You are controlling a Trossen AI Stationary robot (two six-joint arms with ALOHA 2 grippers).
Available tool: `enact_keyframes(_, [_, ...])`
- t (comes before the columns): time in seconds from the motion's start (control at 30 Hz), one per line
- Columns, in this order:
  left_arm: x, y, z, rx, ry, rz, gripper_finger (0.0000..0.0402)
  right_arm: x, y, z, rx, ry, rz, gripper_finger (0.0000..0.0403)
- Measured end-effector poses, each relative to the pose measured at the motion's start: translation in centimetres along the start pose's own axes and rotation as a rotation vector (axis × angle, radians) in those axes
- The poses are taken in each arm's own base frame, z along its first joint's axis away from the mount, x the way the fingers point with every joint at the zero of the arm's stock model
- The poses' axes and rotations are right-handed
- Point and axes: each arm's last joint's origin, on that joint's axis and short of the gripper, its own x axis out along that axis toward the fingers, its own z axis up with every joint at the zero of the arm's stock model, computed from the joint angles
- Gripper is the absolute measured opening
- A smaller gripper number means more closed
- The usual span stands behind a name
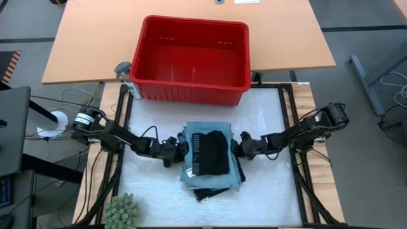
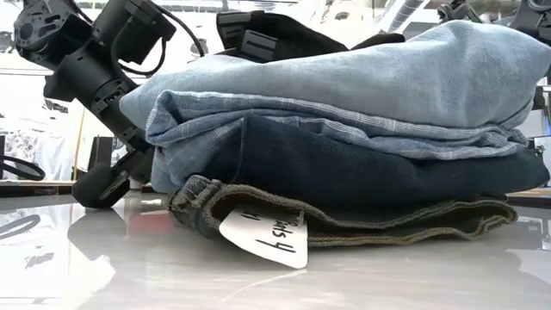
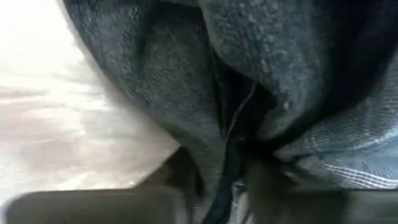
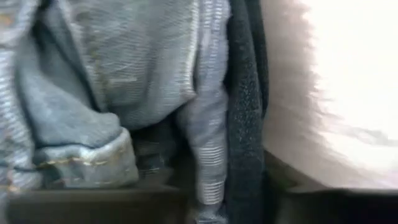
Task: Fold Laundry from Bin
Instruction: Put all the folded clothes into the red bin
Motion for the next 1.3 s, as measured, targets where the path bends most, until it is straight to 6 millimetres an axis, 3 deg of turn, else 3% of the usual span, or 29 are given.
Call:
enact_keyframes(0.07, [0.2,-0.4,-0.1,0.016,-0.018,0.001,0.0045,0.0,0.0,0.2,-0.027,0.0,0.002,0.0095])
enact_keyframes(0.17, [0.5,-1.0,-0.1,0.034,-0.024,-0.003,0.0016,0.1,0.4,0.4,-0.073,-0.005,0.016,0.0095])
enact_keyframes(0.37, [0.0,-1.7,0.1,0.029,-0.016,-0.026,0.001,0.3,1.7,1.1,-0.136,0.018,0.083,0.0095])
enact_keyframes(0.63, [-2.2,-4.2,2.2,0.086,0.004,-0.051,0.0002,-1.2,3.8,1.8,-0.152,0.006,0.166,0.0095])
enact_keyframes(0.9, [-3.9,-5.9,2.8,-0.049,0.091,-0.096,0.0002,-2.8,5.5,1.8,-0.083,0.043,0.237,0.0095])
enact_keyframes(1.3, [-6.8,-10.3,2.8,-0.018,0.1,-0.204,0.0002,-4.7,11.9,1.8,-0.196,0.033,0.199,0.0094])
